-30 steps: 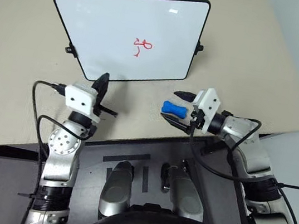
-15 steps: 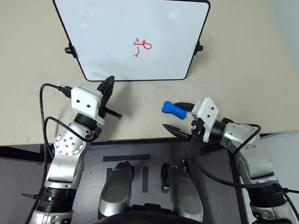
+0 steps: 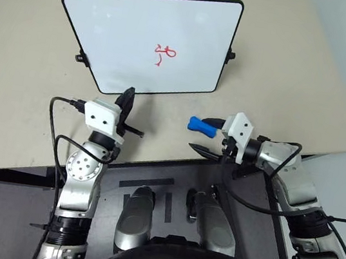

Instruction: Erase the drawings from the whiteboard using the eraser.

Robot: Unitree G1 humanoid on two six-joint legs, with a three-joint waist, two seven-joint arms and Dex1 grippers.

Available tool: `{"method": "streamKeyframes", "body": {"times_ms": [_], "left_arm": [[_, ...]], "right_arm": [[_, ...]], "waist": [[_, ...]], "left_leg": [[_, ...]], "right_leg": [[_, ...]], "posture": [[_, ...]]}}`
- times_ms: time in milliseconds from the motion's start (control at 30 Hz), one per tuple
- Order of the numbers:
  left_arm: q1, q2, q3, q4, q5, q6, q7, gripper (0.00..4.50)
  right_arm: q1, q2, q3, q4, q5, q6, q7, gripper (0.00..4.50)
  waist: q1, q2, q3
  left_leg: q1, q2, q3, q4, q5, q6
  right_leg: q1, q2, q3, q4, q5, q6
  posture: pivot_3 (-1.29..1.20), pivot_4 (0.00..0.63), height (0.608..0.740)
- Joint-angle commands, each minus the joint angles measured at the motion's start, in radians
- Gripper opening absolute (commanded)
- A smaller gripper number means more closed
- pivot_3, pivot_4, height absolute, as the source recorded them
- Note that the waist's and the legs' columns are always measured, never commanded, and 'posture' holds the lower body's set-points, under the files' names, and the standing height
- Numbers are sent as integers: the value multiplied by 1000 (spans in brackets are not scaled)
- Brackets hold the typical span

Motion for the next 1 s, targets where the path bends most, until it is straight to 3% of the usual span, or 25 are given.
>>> {"method": "streamKeyframes", "body": {"times_ms": [33,400,500,833,1000], "left_arm": [[-10,-7,-8,-18,12,-14,11,0],[-23,-14,-1,-5,17,-19,8,0],[-29,-13,1,0,17,-21,8,0],[-51,-11,1,16,15,-26,2,0],[-59,-11,0,26,15,-32,0,0]], "right_arm": [[-19,3,13,18,-24,-18,9,4105],[-46,21,20,85,-65,-49,6,4105],[-49,27,19,93,-70,-54,5,3581],[-55,41,12,110,-93,-77,-8,157],[-58,44,7,113,-106,-97,-11,46]], "waist": [[0,0,0],[0,0,0],[0,0,0],[0,0,0],[0,0,0]], "left_leg": [[0,0,0,0,0,0],[1,0,0,0,-1,0],[1,0,0,0,-1,0],[2,0,0,0,-1,0],[3,0,0,0,-1,0]], "right_leg": [[0,0,0,0,0,0],[0,0,0,0,4,-6],[0,0,1,0,4,-7],[1,0,1,0,4,-7],[1,0,1,0,4,-6]], "posture": [[0,150,740],[0,150,740],[0,150,740],[0,150,740],[0,150,740]]}}
